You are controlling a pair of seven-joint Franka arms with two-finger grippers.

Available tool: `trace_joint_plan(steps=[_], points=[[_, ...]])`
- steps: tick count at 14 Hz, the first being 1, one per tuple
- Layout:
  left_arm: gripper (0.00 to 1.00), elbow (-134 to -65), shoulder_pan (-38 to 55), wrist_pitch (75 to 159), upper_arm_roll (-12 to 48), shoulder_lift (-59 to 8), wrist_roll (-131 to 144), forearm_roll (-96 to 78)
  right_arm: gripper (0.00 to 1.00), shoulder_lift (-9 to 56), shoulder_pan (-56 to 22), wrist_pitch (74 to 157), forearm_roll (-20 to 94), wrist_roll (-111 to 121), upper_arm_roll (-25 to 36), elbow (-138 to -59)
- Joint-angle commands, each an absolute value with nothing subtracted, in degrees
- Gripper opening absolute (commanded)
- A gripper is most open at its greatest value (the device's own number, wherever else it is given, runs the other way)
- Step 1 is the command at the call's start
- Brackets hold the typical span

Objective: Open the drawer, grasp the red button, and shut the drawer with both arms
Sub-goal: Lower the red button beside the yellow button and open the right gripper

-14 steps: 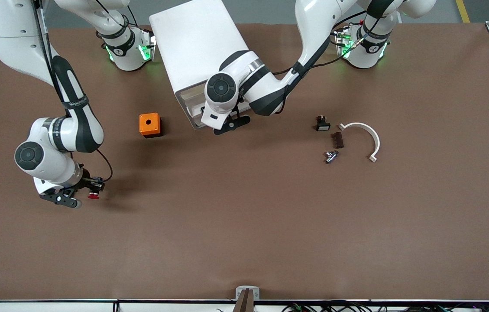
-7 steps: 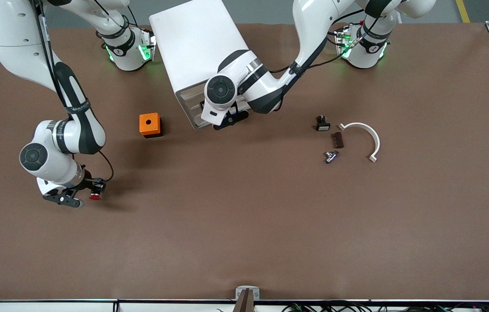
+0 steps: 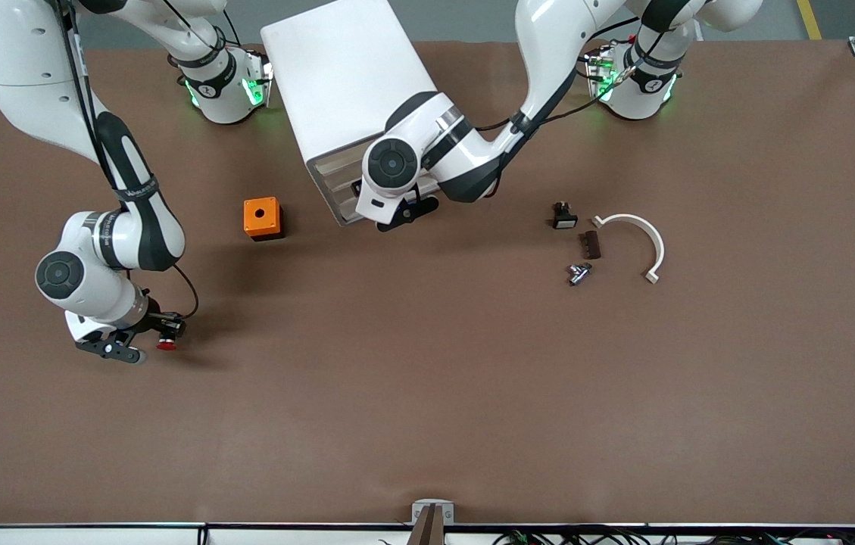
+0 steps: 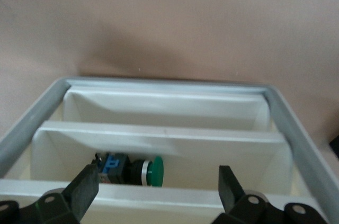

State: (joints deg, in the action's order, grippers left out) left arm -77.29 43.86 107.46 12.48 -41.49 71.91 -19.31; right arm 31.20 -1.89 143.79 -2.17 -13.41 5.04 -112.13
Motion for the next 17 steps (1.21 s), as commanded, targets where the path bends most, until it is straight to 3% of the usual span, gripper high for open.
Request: trace_joint_plan(steps=[1,5,8,14,17], points=[[1.0,-77.96,40.35,107.49,12.3,-39.29,72.5,-17.68,1.0,31.2,-0.09,144.58,-2.81,-11.52,3.78,-112.15],[1.0,-77.52,36.57,107.06,11.95,-36.13,70.84,-16.18,1.0,31.29,-0.18,144.58,-2.81,-11.43,3.87,-112.15],[1.0,-77.61,30.87,105.74,12.13,-29.9,67.6,-12.48,1.0,30.24,-0.52,141.35,-2.81,-11.16,3.87,-110.57],[1.0,-77.61,17.95,96.52,11.95,-20.14,52.85,-12.22,1.0,27.69,-0.71,111.86,-2.55,-5.91,3.6,-93.99],[1.0,-77.61,13.11,93.0,12.04,-17.5,45.47,-8.63,1.0,25.06,-0.26,103.64,-2.46,-3.0,3.69,-88.78]])
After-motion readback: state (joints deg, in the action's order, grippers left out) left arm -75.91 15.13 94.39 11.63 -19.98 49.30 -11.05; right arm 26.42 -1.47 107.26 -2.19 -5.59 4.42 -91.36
